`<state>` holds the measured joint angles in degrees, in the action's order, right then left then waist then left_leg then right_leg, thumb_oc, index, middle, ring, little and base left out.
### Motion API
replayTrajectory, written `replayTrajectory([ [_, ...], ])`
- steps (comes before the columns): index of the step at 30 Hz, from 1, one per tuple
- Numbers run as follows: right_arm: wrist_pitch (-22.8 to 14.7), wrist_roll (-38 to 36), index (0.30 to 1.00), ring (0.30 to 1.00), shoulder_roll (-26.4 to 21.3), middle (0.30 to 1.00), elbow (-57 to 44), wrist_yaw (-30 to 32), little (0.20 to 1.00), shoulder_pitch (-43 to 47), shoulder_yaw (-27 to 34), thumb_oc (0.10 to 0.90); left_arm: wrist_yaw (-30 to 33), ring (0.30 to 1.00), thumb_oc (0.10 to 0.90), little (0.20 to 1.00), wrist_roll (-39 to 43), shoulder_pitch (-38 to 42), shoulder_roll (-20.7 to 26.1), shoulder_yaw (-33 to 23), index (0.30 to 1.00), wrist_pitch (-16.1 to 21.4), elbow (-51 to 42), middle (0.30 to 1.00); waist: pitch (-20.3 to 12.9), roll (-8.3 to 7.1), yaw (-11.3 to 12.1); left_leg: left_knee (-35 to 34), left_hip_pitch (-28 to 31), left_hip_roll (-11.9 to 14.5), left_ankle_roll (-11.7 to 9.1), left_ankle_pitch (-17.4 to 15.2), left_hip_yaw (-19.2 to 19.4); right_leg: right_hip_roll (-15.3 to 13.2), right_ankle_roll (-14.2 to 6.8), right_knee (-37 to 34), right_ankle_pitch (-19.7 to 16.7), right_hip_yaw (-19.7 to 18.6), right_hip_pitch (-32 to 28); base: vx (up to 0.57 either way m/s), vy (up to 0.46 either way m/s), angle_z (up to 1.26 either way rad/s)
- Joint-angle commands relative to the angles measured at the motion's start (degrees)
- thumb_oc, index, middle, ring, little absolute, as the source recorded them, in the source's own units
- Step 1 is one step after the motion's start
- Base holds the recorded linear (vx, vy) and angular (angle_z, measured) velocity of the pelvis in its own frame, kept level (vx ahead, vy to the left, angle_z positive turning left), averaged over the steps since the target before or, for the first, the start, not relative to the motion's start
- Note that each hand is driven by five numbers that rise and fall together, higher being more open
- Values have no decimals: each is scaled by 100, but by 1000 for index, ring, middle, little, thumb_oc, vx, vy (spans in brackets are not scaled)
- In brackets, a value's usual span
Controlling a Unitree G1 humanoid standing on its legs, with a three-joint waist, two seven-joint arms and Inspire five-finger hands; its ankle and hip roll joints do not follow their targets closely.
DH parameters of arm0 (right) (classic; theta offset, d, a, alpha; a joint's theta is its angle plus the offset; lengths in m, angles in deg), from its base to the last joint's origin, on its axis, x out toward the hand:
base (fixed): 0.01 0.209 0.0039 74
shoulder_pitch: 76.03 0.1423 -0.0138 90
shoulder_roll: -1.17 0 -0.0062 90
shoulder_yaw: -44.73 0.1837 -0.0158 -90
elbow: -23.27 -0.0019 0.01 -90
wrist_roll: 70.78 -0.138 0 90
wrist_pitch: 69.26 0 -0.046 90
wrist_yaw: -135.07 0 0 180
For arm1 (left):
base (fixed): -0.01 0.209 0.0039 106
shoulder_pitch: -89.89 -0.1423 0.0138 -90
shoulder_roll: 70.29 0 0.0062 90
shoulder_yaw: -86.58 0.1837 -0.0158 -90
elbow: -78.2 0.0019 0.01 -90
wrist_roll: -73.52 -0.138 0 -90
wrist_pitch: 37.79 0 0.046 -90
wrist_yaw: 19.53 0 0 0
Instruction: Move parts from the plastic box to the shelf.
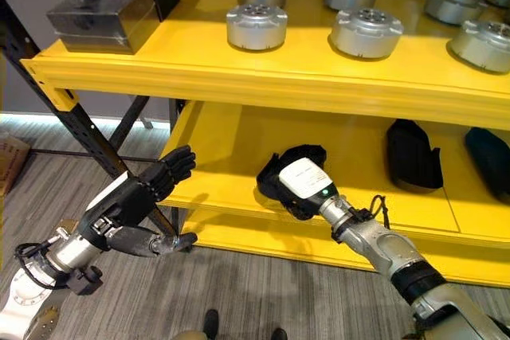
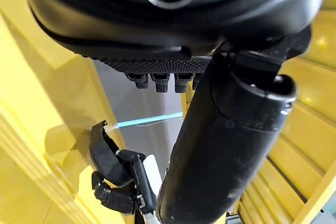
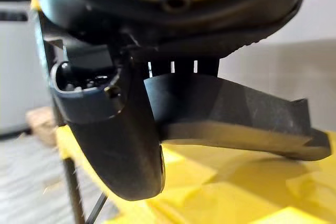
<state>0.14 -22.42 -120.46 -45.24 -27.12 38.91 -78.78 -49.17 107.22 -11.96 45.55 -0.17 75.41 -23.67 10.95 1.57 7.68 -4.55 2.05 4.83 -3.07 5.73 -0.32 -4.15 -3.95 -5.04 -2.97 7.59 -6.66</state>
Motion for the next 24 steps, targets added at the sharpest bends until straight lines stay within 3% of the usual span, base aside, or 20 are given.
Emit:
replayTrajectory([
  [1, -190, -47, 300, 300, -173, 300, 152, 329, 300, 1024, -146, 400, -143, 1000, 900, 1000, 501, 461, 148, 92, 1000, 416, -204, 1000, -363, -209, 80, 299, 136, 276, -168, -503, 198, -324, -78, 229, 256, 402, 113, 66, -62, 1],
  [9, -399, 325, 300, 300, -379, 300, 908, 647, 300, 1639, -670, 400, -290, 1000, 900, 1000, 665, 735, 255, 223, 1000, 617, -6, 1000, 30, -55, 183, 426, -343, 268, -186, -454, 98, -321, -63, 440, 273, 377, 647, -86, -65, 1],
  [15, -105, 516, 300, 300, -555, 300, 1579, 954, 300, 1903, -1014, 400, -336, 1000, 900, 1000, 794, 921, 283, 282, 1000, 825, 92, 1000, 445, 39, 200, 370, -676, 279, -189, -283, 34, -256, -49, 432, 179, 313, 996, -125, -75, 1],
  [24, 17, 550, 300, 300, -673, 300, 1960, 1103, 300, 2010, -1007, 400, -320, 1000, 900, 1000, 733, 1001, 390, 312, 1000, 834, 93, 1000, 628, 65, 180, 379, -821, 328, -223, -194, 70, -242, -55, 401, 115, 301, 1122, -40, -52, -1],
])
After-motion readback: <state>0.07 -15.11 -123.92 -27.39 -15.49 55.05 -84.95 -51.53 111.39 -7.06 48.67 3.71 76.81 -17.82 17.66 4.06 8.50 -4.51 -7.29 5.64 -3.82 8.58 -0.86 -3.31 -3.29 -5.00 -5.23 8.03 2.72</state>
